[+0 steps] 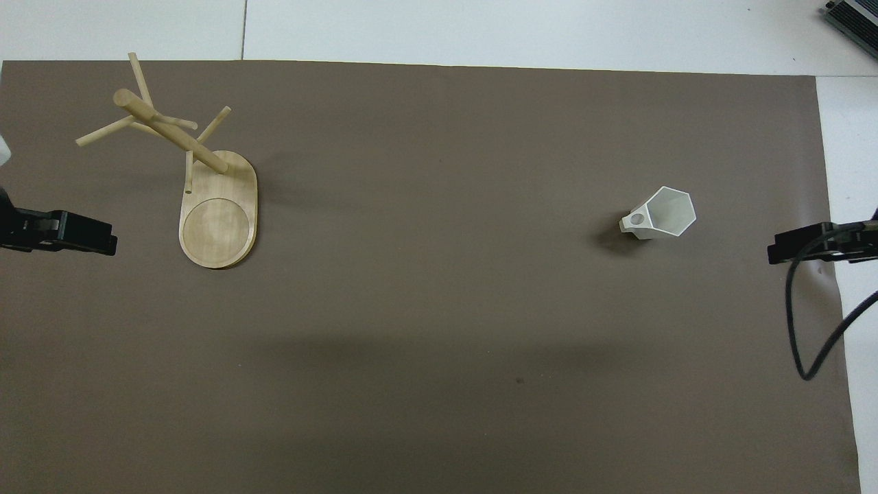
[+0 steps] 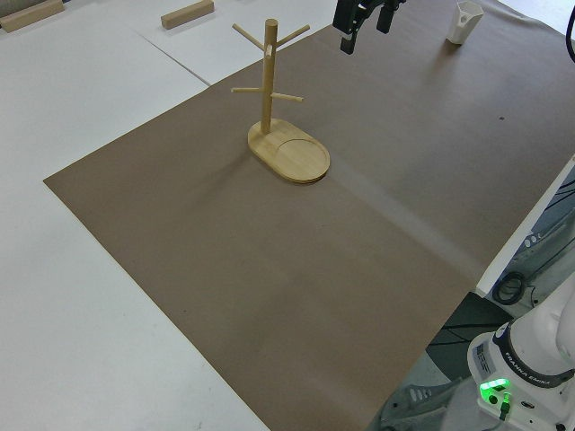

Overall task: Hang cup on rack
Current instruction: 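Reach the right gripper to the white cup's handle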

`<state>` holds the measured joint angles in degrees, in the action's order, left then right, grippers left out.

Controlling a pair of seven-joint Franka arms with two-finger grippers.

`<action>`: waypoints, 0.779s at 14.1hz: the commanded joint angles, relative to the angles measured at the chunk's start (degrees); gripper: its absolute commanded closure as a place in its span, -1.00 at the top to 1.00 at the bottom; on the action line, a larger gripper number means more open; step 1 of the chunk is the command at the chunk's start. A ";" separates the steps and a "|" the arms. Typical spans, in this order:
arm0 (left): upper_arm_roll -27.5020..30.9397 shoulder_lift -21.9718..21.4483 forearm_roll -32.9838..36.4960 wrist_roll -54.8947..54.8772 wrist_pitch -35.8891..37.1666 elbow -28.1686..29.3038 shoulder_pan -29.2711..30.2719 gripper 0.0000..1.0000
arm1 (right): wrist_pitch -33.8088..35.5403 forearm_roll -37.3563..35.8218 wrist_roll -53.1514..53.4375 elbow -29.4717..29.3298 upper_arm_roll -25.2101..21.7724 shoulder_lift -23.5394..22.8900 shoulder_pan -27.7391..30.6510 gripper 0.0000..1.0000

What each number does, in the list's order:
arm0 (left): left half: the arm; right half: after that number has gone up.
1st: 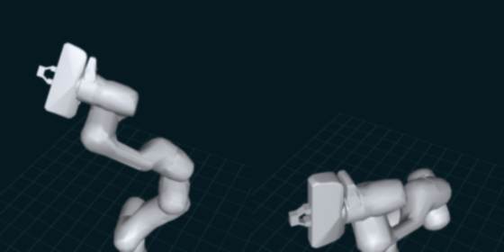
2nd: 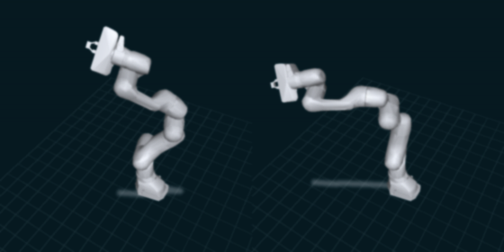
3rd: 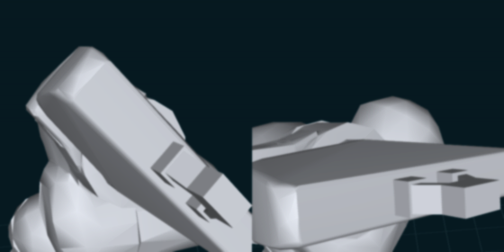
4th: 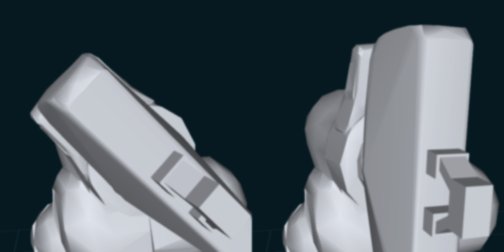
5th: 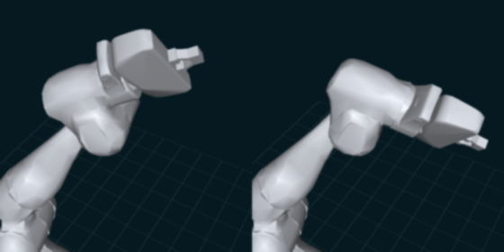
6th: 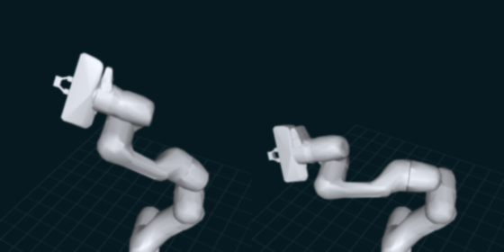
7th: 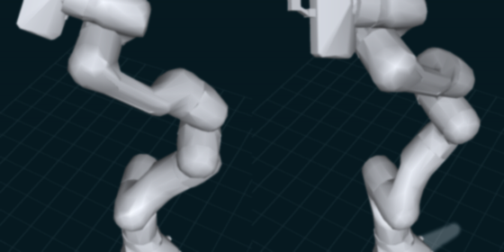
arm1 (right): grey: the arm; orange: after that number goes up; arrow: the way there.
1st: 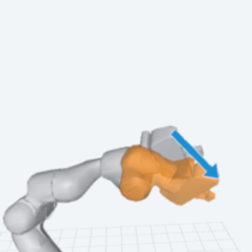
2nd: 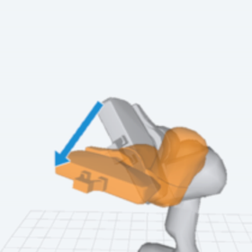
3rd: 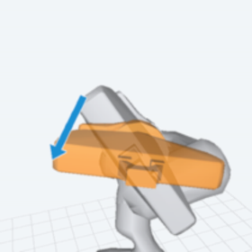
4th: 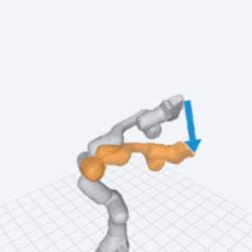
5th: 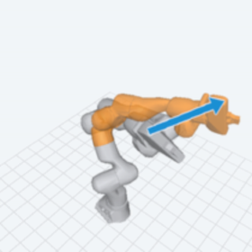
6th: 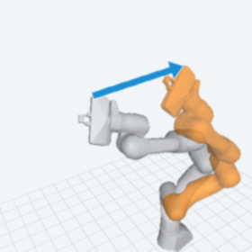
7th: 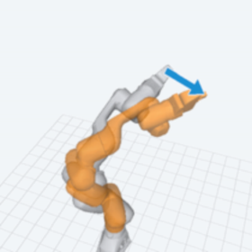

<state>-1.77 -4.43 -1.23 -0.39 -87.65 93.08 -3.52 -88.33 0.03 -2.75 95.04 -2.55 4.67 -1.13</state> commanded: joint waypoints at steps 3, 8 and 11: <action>-0.08 -1.01 0.52 -0.32 0.55 0.79 0.36 1.00 | -9.09 1.56 -6.37 6.63 1.40 2.45 -0.11 1.00; -0.08 -1.01 0.52 -0.32 0.55 0.79 0.36 1.00 | -23.18 1.56 -7.35 11.75 1.14 -0.88 1.91 1.00; -0.08 -1.01 0.52 -0.32 0.55 0.79 0.36 1.00 | -27.93 1.56 -7.27 11.93 1.14 -6.84 3.93 1.00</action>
<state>-1.77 -4.43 -1.23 -0.39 -87.65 93.08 -3.52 -112.94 0.16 -8.50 106.70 -1.79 1.50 0.63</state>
